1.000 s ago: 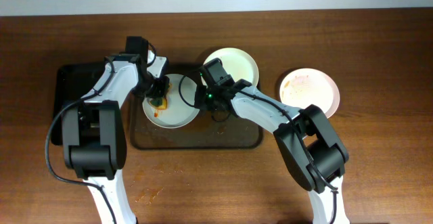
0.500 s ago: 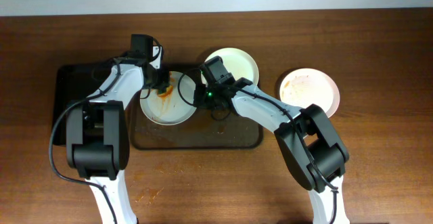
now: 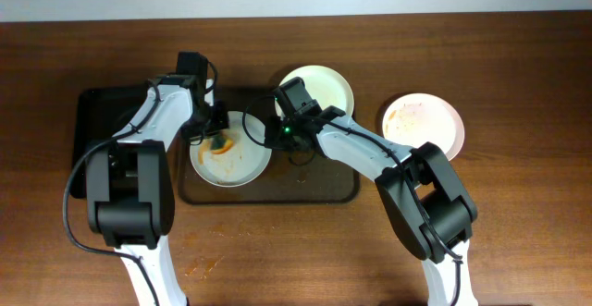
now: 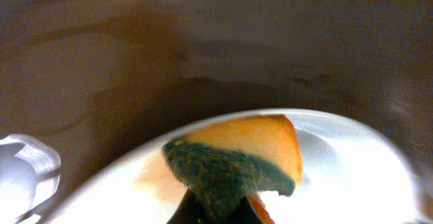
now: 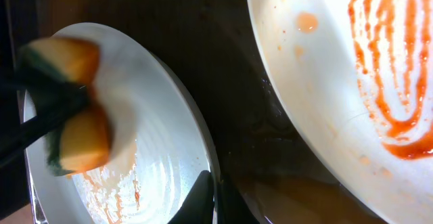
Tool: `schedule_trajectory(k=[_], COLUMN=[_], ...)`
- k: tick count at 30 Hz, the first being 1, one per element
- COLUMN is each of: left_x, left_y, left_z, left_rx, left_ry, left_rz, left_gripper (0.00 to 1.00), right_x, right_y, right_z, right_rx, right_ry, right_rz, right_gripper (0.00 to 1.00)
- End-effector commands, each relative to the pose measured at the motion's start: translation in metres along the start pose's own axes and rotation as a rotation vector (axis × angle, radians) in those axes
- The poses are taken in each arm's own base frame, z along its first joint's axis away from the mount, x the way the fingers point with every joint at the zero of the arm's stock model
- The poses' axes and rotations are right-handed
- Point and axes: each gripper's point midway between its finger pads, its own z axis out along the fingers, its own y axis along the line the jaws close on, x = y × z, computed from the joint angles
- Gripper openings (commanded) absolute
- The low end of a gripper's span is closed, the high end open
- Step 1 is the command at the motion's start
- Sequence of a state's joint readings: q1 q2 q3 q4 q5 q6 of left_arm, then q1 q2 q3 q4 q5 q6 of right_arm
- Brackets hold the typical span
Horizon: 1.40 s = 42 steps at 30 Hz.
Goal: Clean dirty plates on tray and stack at the side
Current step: 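Scrub the held plate with the sponge in the left gripper, then carry the plate with the right gripper and stack it on the side plate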
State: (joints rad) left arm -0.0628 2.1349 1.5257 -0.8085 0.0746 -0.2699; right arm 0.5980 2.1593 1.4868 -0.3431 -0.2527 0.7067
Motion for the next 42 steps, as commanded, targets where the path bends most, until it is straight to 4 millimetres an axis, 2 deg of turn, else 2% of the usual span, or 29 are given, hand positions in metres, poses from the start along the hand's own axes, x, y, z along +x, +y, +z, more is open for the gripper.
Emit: schedule_trajectory(k=[1, 3, 4, 5, 6, 7, 8, 10, 11, 12, 13, 15, 17, 19, 20, 23, 24, 25, 27, 28, 29, 30, 32, 34, 35, 37, 39, 42], left_x=[0.040, 0.063, 0.076, 0.091, 0.097, 0.099, 0.094, 0.071, 0.051, 0.034, 0.008, -0.029, -0.056, -0.075, -0.087, -0.099, -0.105, -0.109, -0.114, -0.117, -0.119, -0.119, -0.121, -0.121, -0.121, -0.122, -0.122, -0.122], left_y=[0.070, 0.070, 0.064, 0.040, 0.021, 0.000, -0.006, -0.010, -0.015, -0.019, -0.026, -0.037, -0.046, -0.050, -0.043, -0.023, -0.009, 0.005, 0.010, 0.010, 0.010, 0.010, 0.013, 0.015, 0.016, 0.020, 0.022, 0.024], left_z=[0.023, 0.017, 0.015, 0.017, 0.017, 0.016, 0.013, 0.004, -0.005, -0.014, -0.029, -0.057, -0.079, -0.095, -0.101, -0.104, -0.105, -0.107, -0.108, -0.109, -0.110, -0.110, -0.110, -0.110, -0.110, -0.110, -0.109, -0.106], left_rx=[-0.360, -0.392, -0.373, -0.233, -0.105, 0.029, 0.058, 0.071, 0.083, 0.094, 0.111, 0.135, 0.153, 0.156, 0.117, 0.106, 0.101, 0.095, 0.094, 0.095, 0.096, 0.096, 0.094, 0.093, 0.092, 0.079, 0.072, 0.071], left_ry=[0.103, 0.197, 0.257, 0.348, 0.391, 0.408, 0.397, 0.338, 0.283, 0.236, 0.158, 0.035, -0.060, -0.137, -0.184, -0.212, -0.226, -0.234, -0.252, -0.264, -0.274, -0.275, -0.279, -0.279, -0.279, -0.282, -0.280, -0.274], left_rz=[-0.184, -0.162, -0.140, -0.043, 0.038, 0.094, 0.095, 0.097, 0.100, 0.109, 0.129, 0.149, 0.179, 0.188, 0.182, 0.145, 0.117, 0.091, 0.082, 0.083, 0.085, 0.085, 0.083, 0.080, 0.076, 0.073, 0.069, 0.066], left_gripper=[0.00, 0.00, 0.00, 0.00, 0.00, 0.00, 0.00, 0.00, 0.00, 0.00, 0.00, 0.00, 0.00, 0.00, 0.00, 0.00, 0.00, 0.00, 0.00, 0.00, 0.00, 0.01, 0.01, 0.01, 0.01, 0.01, 0.02, 0.01], right_x=[0.000, 0.000, 0.000, 0.001, 0.002, 0.004, 0.005, 0.006, 0.006, 0.006, 0.006, 0.006, 0.006, 0.007, 0.010, 0.029, 0.035, 0.048, 0.056, 0.056, 0.052, 0.048, 0.039, 0.020, 0.006, -0.008, -0.015, -0.020], right_y=[-0.003, -0.003, -0.002, -0.002, -0.001, 0.000, -0.001, 0.003, 0.006, 0.006, 0.006, 0.007, 0.016, 0.016, 0.014, 0.015, 0.016, 0.011, 0.007, 0.007, 0.010, 0.012, 0.022, 0.027, 0.024, 0.019, 0.022, 0.024], right_z=[0.002, 0.002, 0.002, 0.002, 0.002, 0.002, 0.002, 0.002, 0.002, 0.002, 0.002, 0.002, 0.001, 0.001, 0.001, 0.005, 0.010, 0.016, 0.023, 0.024, 0.024, 0.024, 0.005, -0.023, -0.046, -0.082, -0.110, -0.139], right_rx=[0.005, 0.005, 0.004, 0.002, -0.007, -0.012, -0.007, -0.030, -0.045, -0.045, -0.046, -0.050, -0.096, -0.096, -0.087, -0.062, -0.055, -0.037, -0.041, -0.042, -0.056, -0.067, -0.084, -0.029, 0.064, 0.230, 0.383, 0.656], right_ry=[0.007, 0.007, 0.008, 0.010, 0.017, 0.027, 0.033, 0.039, 0.040, 0.040, 0.040, 0.040, 0.047, 0.049, 0.063, 0.114, 0.124, 0.177, 0.216, 0.214, 0.198, 0.191, 0.198, 0.110, 0.016, -0.126, -0.267, -0.488], right_rz=[0.009, 0.009, 0.009, 0.009, 0.009, 0.010, 0.012, -0.020, -0.038, -0.039, -0.041, -0.070, -0.110, -0.112, -0.106, -0.084, -0.062, 0.045, 0.074, 0.078, 0.071, 0.071, 0.021, -0.042, -0.097, -0.166, -0.255, -0.387], right_gripper=[0.04, 0.04, 0.04, 0.04, 0.04, 0.04, 0.04, 0.06, 0.16, 0.22, 0.26, 0.54, 0.63, 0.63, 0.56, 0.48, 0.43, 0.34, 0.29, 0.20, 0.04, 0.04, 0.04, 0.04, 0.04, 0.04, 0.04, 0.04])
